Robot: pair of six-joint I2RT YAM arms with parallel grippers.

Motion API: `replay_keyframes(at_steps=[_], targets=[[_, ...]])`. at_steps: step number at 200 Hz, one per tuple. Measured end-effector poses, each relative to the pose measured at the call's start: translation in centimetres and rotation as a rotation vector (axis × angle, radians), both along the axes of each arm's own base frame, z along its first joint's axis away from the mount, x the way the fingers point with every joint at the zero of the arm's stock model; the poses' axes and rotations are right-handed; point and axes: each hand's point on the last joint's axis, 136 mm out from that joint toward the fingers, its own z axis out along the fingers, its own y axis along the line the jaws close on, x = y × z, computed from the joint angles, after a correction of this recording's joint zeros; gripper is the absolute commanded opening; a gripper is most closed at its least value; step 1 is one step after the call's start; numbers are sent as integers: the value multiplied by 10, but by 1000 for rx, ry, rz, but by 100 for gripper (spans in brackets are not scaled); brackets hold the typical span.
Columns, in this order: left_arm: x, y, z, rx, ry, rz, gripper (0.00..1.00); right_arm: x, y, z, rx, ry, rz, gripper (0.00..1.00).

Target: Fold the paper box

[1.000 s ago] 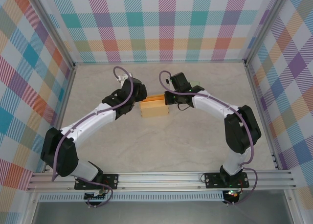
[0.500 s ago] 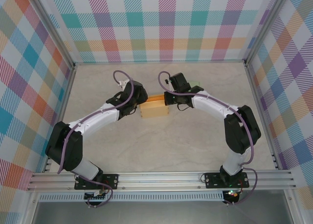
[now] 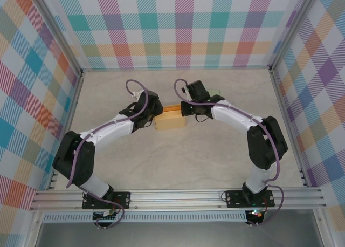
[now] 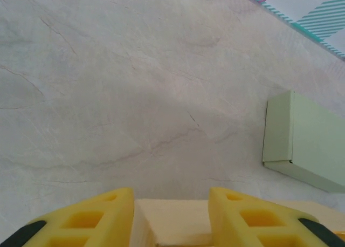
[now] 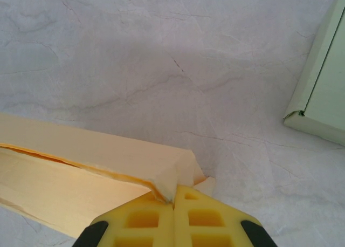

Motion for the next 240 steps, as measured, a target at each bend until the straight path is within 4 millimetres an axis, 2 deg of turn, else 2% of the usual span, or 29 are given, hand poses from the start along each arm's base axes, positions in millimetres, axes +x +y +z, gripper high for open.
replay_keyframes(at_steps=[77, 136, 147, 190, 240], targets=[[4, -2, -4, -85, -28, 34, 26, 1, -1, 0, -7, -5, -6, 0], [1, -1, -4, -103, -27, 39, 25, 1, -1, 0, -9, -6, -8, 0], [-1, -2, -4, -107, -24, 36, 26, 1, -1, 0, -9, -5, -7, 0], [-8, -4, -7, -107, -6, 31, 42, 1, -1, -1, -5, -11, -7, 0], [-16, -5, -11, -80, -5, 44, 42, 0, -2, -2, 8, -38, -10, 1]])
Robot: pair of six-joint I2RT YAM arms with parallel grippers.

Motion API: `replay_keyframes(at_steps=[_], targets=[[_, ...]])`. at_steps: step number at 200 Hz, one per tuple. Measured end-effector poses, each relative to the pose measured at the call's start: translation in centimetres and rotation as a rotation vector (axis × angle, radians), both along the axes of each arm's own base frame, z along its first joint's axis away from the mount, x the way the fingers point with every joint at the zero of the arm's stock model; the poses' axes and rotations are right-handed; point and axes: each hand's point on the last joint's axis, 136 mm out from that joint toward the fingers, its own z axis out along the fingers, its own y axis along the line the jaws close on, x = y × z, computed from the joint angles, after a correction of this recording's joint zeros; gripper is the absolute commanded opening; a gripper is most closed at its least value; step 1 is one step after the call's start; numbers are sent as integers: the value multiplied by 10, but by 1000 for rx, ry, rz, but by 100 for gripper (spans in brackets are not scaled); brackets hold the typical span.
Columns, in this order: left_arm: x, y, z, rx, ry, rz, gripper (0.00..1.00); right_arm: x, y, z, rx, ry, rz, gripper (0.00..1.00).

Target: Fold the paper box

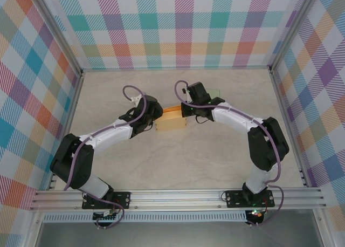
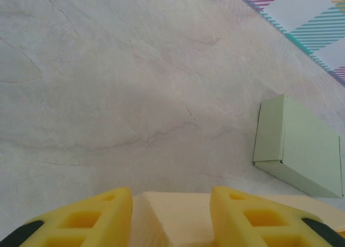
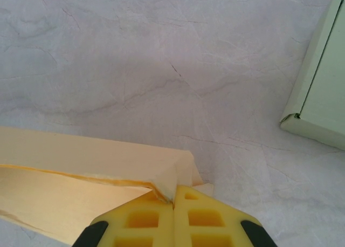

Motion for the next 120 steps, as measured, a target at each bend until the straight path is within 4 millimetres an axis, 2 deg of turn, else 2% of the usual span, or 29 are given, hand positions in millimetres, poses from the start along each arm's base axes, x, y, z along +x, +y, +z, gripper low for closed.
replay_keyframes(at_steps=[66, 84, 103, 120], targets=[[-15, -7, -11, 26, 0, 23, 35, -8, -4, -9, -12, 1, -5, 27], [-15, -6, -11, 28, -7, 35, 35, -14, -1, -7, -7, 9, 9, 44], [-16, -6, -12, 31, -11, 37, 35, -22, 2, -7, 4, 39, 22, 54], [-17, -6, -12, 34, -12, 37, 35, -30, 4, -9, 11, 72, 36, 68]])
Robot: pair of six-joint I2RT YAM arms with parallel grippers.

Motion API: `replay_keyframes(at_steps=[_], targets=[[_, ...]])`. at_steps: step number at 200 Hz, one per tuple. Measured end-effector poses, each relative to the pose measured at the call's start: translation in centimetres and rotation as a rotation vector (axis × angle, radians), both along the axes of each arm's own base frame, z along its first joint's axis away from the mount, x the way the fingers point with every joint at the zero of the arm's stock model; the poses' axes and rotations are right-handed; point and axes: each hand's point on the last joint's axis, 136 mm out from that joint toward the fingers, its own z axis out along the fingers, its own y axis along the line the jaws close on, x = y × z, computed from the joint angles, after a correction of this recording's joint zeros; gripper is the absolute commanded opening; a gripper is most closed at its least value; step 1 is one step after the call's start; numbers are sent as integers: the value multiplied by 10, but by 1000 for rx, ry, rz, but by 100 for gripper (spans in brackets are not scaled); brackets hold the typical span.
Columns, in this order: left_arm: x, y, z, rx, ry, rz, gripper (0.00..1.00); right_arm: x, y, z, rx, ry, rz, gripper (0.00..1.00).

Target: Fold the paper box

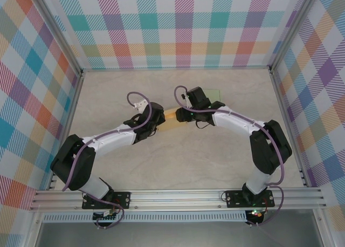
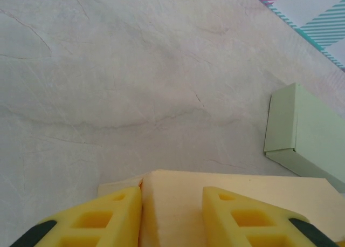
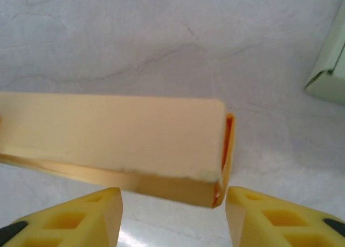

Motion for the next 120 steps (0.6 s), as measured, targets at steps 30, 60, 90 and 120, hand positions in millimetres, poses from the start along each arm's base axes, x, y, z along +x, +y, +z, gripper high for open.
replay_keyframes(at_steps=[30, 60, 90, 120], targets=[[1, 0, 0, 0, -5, 7, 34, -9, -2, 4, 8, 32, 1, 82], [1, 1, 0, 3, -7, 9, 34, -3, -10, 20, 21, 31, -52, 81], [1, 0, -1, 8, -9, 11, 34, 23, -16, 44, 81, 8, -120, 76], [2, 0, -1, 12, -14, 15, 34, 50, -13, 45, 116, 10, -144, 72]])
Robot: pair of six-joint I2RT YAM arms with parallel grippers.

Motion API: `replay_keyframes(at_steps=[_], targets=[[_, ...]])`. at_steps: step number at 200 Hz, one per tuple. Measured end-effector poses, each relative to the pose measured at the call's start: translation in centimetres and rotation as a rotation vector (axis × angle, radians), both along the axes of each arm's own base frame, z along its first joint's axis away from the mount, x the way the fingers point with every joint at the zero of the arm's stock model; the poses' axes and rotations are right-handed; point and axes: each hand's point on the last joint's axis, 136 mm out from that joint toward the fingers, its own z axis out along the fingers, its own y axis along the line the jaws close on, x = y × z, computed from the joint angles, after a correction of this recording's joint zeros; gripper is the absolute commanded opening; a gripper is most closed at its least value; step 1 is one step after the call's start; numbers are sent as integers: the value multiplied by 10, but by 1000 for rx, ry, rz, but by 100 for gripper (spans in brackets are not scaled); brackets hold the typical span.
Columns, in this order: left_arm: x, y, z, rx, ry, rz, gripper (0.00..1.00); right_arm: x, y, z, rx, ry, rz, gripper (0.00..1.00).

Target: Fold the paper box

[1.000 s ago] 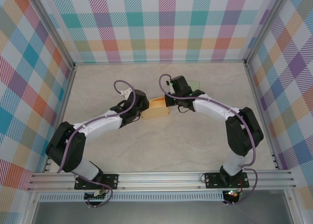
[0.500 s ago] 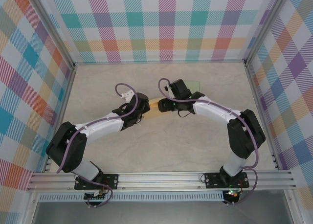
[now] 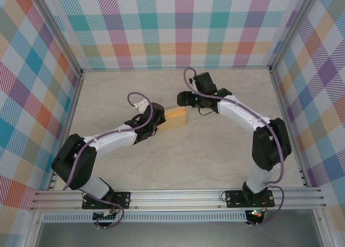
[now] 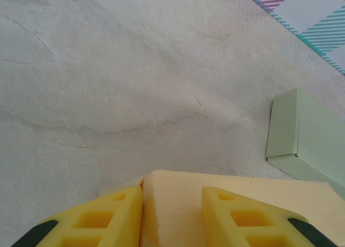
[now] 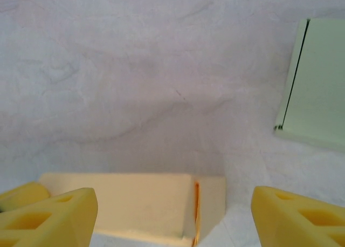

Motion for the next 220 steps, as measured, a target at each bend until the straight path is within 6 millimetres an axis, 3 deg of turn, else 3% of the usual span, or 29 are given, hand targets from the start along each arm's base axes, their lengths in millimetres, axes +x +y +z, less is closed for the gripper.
replay_keyframes(at_steps=[28, 48, 66, 79, 92, 106, 151, 162, 180, 193, 220], targets=[[1, 0, 0, 1, -7, 7, 34, -1, 3, -33, -4, 72, 17, 63], [0, 1, -3, 5, -5, 9, 33, -13, 3, -54, 11, 121, 34, 55], [-1, 3, -5, 5, -10, 13, 33, -14, 8, -53, 55, 110, 42, 46], [-2, 4, -5, -1, -17, 12, 31, -16, 9, -54, 82, 99, 51, 45], [-6, 5, -8, -11, -13, 9, 26, -19, 9, -56, 99, 89, 54, 45], [-10, 5, -11, -27, -24, 11, 14, -19, 10, -57, 119, 75, 55, 44], [-18, 13, -10, -45, -57, 9, 16, -17, 14, -57, 169, 38, 54, 44], [-20, 14, -7, -24, -64, -10, 26, -17, 15, -57, 175, 37, 52, 44], [-29, 22, -7, 70, -43, -54, 63, -17, 14, -57, 173, 36, 50, 44], [-33, 27, -3, 163, -29, -104, 80, -17, 14, -57, 173, 37, 50, 44], [-18, 8, 39, 321, -99, -289, 89, -17, 14, -57, 172, 39, 50, 46]])
